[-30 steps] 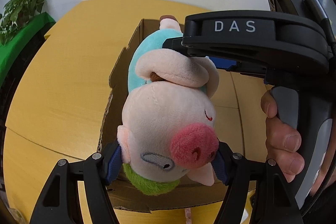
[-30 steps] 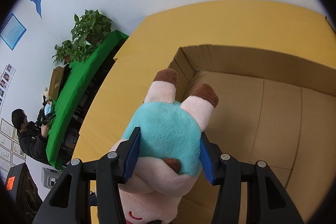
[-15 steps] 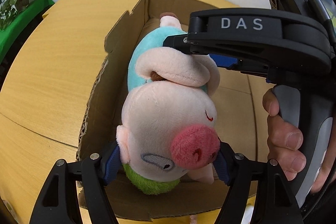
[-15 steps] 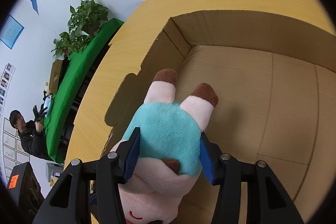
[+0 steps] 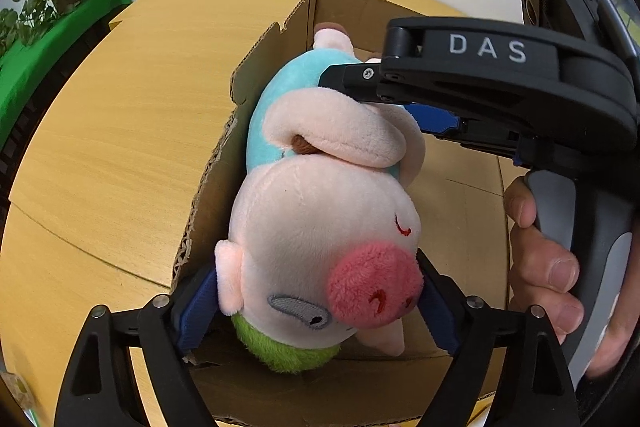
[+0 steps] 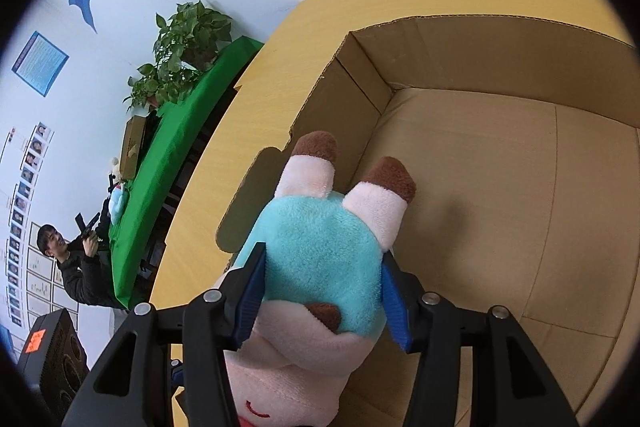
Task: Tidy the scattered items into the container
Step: 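Lift the pig plush with the left gripper, lower it into the box, release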
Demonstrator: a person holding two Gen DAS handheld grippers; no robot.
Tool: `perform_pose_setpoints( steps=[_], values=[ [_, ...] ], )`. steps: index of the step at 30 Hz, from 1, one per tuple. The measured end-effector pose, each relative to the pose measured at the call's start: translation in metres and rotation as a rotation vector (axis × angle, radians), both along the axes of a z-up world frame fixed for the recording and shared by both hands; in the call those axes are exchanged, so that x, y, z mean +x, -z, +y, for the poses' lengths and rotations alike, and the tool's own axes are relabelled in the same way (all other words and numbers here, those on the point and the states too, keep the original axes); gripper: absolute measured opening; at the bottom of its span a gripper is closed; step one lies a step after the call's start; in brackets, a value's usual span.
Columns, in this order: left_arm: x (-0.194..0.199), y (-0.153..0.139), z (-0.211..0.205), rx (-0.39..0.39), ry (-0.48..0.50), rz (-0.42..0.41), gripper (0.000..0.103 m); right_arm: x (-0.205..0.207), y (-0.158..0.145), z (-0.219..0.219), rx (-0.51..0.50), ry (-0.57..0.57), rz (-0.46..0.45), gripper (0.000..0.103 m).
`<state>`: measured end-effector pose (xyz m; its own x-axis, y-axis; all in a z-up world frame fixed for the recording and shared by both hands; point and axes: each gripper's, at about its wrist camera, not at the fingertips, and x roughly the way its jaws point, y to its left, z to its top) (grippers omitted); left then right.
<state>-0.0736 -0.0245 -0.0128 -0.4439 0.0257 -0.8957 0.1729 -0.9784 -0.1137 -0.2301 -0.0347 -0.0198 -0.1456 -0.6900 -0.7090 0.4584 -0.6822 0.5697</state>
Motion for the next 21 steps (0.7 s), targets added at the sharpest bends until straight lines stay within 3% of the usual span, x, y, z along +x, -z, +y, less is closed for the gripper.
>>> perform_pose_setpoints(
  steps=[2, 5, 8, 13, 18, 21],
  values=[
    [0.006, -0.003, 0.004, -0.015, 0.006, 0.001, 0.091, 0.001, 0.000, 0.003, -0.010, 0.000, -0.003, 0.064],
    [0.023, -0.014, 0.017, -0.073, 0.021, 0.015, 0.091, 0.004, -0.003, 0.015, -0.041, 0.012, -0.018, 0.070],
    [0.038, -0.030, 0.015, -0.129, 0.024, 0.066, 0.092, 0.012, -0.022, 0.032, -0.095, 0.020, 0.010, 0.071],
    [0.086, -0.054, 0.020, -0.142, 0.014, 0.151, 0.096, 0.049, -0.070, 0.071, -0.131, 0.047, 0.118, 0.079],
    [0.101, -0.062, 0.001, -0.194, 0.033, 0.211, 0.097, 0.116, -0.106, 0.112, -0.053, 0.065, 0.273, 0.080],
    [0.103, -0.063, -0.008, -0.181, 0.035, 0.250, 0.100, 0.156, -0.119, 0.135, 0.027, 0.124, 0.355, 0.080]
  ],
)
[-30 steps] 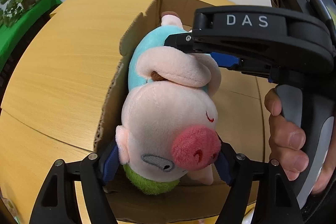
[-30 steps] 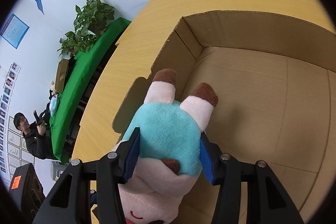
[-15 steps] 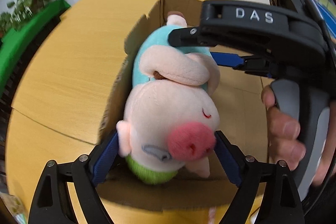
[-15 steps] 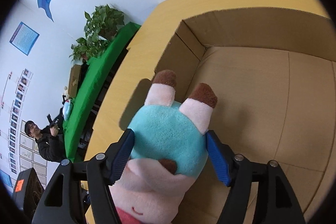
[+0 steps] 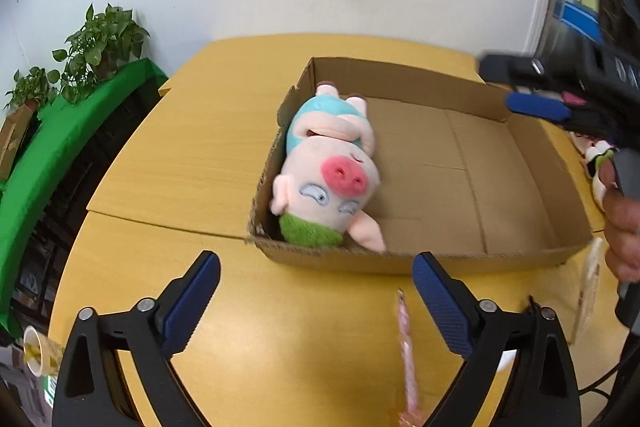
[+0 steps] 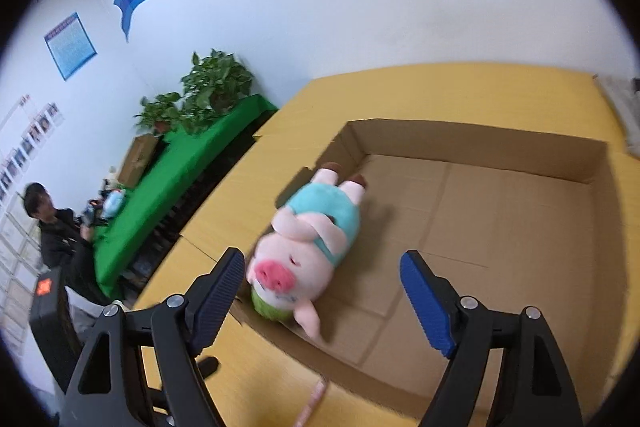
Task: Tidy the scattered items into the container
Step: 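Lift the pig plush with the left gripper, lower it into the box, release, then move both grippers toward the pink pen on the table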
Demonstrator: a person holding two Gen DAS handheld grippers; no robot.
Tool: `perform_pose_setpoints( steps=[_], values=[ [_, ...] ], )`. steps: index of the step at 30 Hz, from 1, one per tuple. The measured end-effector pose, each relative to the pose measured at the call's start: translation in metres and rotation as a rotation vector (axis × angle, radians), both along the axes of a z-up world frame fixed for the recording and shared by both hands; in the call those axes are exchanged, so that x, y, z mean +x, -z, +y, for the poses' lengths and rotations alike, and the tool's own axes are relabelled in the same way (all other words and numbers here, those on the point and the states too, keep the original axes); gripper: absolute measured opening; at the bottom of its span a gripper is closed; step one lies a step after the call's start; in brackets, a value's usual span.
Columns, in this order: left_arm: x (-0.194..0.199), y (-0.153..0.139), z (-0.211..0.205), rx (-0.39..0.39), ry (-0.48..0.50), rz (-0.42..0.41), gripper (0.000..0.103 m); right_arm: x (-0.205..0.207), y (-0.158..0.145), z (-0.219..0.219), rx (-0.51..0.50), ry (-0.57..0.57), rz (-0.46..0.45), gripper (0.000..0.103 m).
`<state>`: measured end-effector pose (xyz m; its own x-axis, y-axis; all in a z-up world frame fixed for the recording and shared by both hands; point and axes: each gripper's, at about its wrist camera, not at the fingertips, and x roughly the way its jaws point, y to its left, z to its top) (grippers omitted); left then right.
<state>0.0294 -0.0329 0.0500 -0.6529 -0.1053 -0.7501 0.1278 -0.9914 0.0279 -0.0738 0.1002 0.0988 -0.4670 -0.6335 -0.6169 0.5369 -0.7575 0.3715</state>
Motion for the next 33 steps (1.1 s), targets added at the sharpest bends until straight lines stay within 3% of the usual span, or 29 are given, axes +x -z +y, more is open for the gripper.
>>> perform_pose_setpoints(
  steps=[4, 7, 17, 27, 33],
  values=[
    [0.031, -0.003, 0.016, 0.050, 0.022, 0.049, 0.103, 0.043, -0.004, 0.030, 0.065, 0.109, 0.070, 0.080],
    [0.039, -0.001, 0.035, 0.042, 0.050, 0.041, 0.103, 0.064, -0.007, 0.047, 0.111, 0.160, 0.114, 0.080],
    [0.062, 0.011, 0.065, 0.069, 0.098, 0.009, 0.103, 0.105, -0.011, 0.079, 0.164, 0.213, 0.149, 0.080],
    [0.078, 0.048, 0.073, 0.090, 0.102, -0.077, 0.103, 0.114, 0.012, 0.087, 0.191, 0.210, 0.086, 0.080],
    [0.085, 0.073, 0.069, 0.106, 0.098, -0.131, 0.103, 0.110, 0.037, 0.077, 0.174, 0.166, -0.014, 0.080]
  ],
)
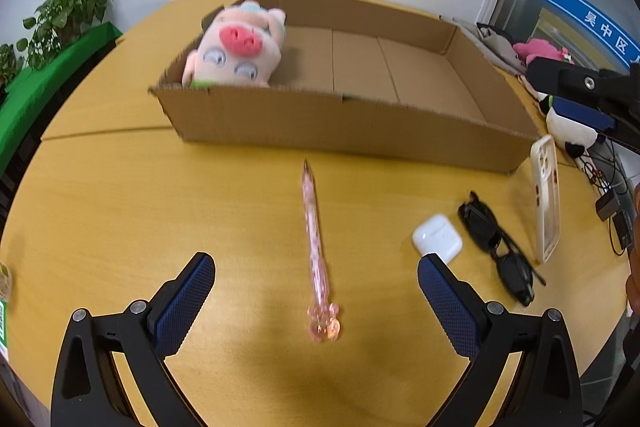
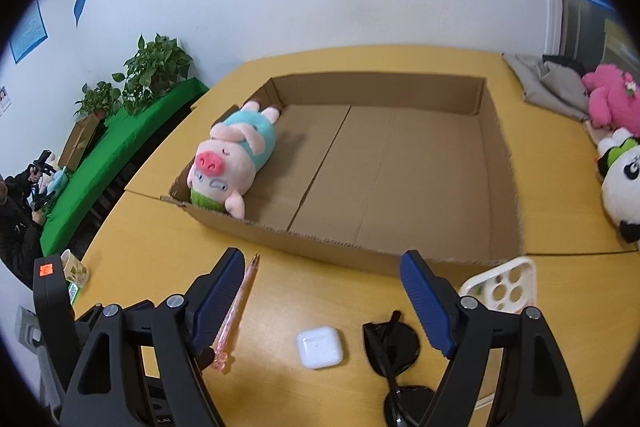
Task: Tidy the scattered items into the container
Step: 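Move both grippers toward the pink pen on the table, then grasp the pink pen's bead end with the left gripper while the right grips its tip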
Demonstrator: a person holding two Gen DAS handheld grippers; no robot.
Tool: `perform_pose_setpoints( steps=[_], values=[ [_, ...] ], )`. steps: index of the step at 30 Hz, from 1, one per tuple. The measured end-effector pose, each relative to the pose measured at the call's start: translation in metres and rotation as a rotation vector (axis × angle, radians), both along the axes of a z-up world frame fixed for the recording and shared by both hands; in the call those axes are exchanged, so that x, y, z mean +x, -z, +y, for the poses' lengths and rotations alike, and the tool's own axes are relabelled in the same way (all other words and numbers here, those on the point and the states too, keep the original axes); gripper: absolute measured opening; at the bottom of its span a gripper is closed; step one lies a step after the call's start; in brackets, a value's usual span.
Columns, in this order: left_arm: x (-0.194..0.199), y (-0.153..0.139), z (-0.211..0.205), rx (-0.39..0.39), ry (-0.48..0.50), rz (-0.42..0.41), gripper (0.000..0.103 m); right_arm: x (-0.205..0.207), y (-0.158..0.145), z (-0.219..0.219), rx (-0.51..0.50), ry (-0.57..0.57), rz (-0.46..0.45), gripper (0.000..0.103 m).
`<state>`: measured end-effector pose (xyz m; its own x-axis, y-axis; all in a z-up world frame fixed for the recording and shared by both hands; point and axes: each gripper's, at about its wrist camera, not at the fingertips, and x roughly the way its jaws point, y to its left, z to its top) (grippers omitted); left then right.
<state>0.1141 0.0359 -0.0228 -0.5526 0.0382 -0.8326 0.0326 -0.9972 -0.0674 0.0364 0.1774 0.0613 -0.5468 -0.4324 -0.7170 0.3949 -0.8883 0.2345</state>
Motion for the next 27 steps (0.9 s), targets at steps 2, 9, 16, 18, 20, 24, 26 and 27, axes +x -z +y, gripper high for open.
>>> perform_pose_setpoints(
  steps=[2, 9, 16, 18, 20, 24, 26, 27],
  values=[
    [0.003, 0.007, -0.001, 0.006, 0.000, -0.015, 0.103, -0.002, 0.008, -0.008, -0.019, -0.023, -0.039, 0.080],
    [0.013, 0.026, -0.007, 0.034, -0.021, -0.058, 0.102, -0.018, 0.053, -0.060, -0.071, -0.115, -0.259, 0.079],
    [0.012, 0.041, -0.015, 0.086, -0.082, -0.104, 0.096, -0.048, 0.099, -0.115, 0.016, -0.135, -0.446, 0.072],
    [0.010, 0.044, -0.016, 0.095, -0.093, -0.115, 0.089, -0.054, 0.107, -0.128, 0.070, -0.128, -0.465, 0.069],
    [0.008, 0.049, -0.017, 0.109, -0.100, -0.129, 0.082, -0.057, 0.114, -0.137, 0.120, -0.117, -0.466, 0.057],
    [0.006, 0.054, -0.017, 0.104, -0.101, -0.142, 0.069, -0.056, 0.126, -0.145, 0.152, -0.096, -0.471, 0.043],
    [0.005, 0.054, -0.017, 0.107, -0.100, -0.139, 0.064, -0.053, 0.125, -0.150, 0.154, -0.107, -0.477, 0.041],
    [0.004, 0.054, -0.017, 0.106, -0.098, -0.138, 0.063, -0.051, 0.125, -0.153, 0.146, -0.121, -0.482, 0.039]
  ],
)
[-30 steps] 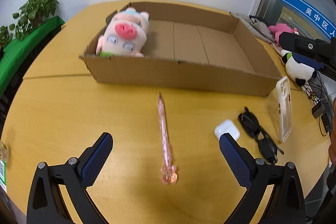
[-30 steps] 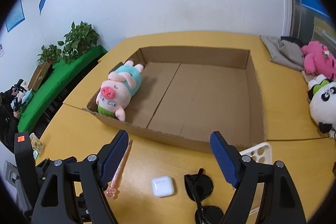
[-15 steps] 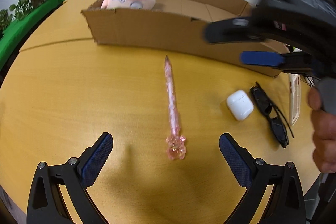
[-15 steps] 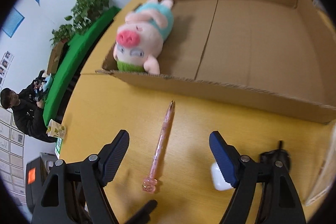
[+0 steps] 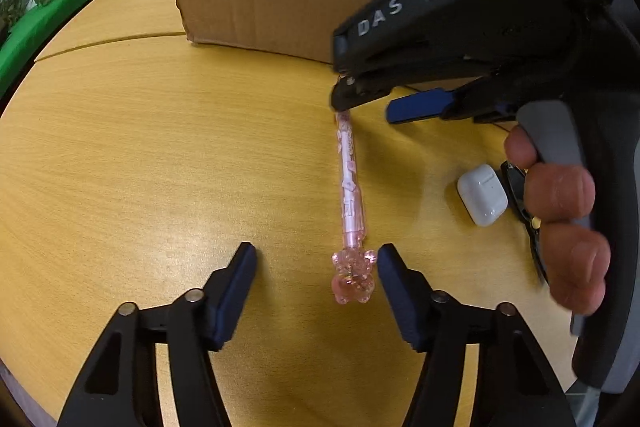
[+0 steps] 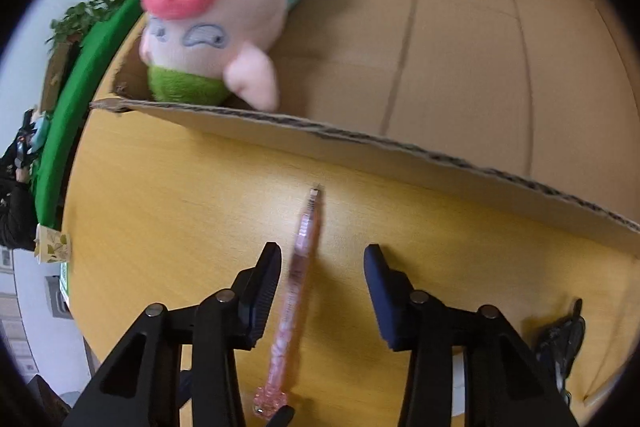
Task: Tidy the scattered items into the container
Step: 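Grasp the pink pen's bead end with the left gripper while the right grips its tip, then carry the pink pen over the box with both grippers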
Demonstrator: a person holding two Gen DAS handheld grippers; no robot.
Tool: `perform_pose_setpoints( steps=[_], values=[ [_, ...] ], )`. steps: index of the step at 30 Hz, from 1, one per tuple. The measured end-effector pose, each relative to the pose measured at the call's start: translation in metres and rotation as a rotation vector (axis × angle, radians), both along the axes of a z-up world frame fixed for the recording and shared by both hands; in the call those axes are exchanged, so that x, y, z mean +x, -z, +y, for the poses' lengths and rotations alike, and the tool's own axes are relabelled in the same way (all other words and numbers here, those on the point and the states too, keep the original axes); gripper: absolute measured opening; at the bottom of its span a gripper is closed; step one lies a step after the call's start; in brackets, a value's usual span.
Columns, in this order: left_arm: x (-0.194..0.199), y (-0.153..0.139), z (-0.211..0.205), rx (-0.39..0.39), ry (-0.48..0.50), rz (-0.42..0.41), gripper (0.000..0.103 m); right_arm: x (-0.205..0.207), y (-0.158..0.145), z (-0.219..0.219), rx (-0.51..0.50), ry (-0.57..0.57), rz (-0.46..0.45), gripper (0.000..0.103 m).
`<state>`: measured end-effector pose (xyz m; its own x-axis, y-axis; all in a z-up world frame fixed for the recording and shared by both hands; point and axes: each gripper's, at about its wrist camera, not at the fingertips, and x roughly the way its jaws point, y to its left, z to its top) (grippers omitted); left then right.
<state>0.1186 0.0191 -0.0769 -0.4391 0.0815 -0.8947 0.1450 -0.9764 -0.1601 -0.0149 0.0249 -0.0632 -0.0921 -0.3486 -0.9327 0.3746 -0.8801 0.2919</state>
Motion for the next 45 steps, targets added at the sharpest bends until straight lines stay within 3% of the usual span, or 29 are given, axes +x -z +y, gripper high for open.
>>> perform_pose_setpoints(
  steps=[2, 4, 7, 16, 23, 30, 37, 45],
  values=[
    [0.000, 0.000, 0.002, -0.001, 0.012, 0.002, 0.048, 0.004, -0.001, -0.003, -0.002, -0.005, 0.003, 0.022],
    [0.000, 0.000, 0.004, -0.006, 0.019, 0.002, 0.035, 0.008, -0.001, -0.005, -0.005, -0.011, 0.000, 0.013],
    [0.001, 0.000, 0.006, 0.009, 0.038, 0.002, 0.023, 0.012, -0.003, -0.003, -0.013, -0.005, 0.002, 0.013],
    [0.000, -0.001, 0.016, -0.009, 0.078, 0.000, 0.022, 0.020, -0.004, 0.005, -0.016, -0.007, 0.021, 0.012],
    [0.007, -0.026, 0.024, -0.026, 0.105, 0.056, 0.022, 0.018, -0.034, 0.023, -0.057, -0.005, 0.090, 0.011],
    [-0.006, -0.076, 0.032, -0.063, 0.137, 0.129, 0.022, 0.009, -0.098, 0.040, -0.118, 0.008, 0.185, 0.011],
    [-0.031, -0.149, 0.025, -0.076, 0.180, 0.218, 0.022, -0.012, -0.172, 0.055, -0.166, 0.034, 0.294, 0.011],
    [-0.101, -0.215, 0.051, -0.116, 0.258, 0.253, 0.022, -0.057, -0.238, 0.069, -0.171, 0.074, 0.361, 0.011]
  ],
)
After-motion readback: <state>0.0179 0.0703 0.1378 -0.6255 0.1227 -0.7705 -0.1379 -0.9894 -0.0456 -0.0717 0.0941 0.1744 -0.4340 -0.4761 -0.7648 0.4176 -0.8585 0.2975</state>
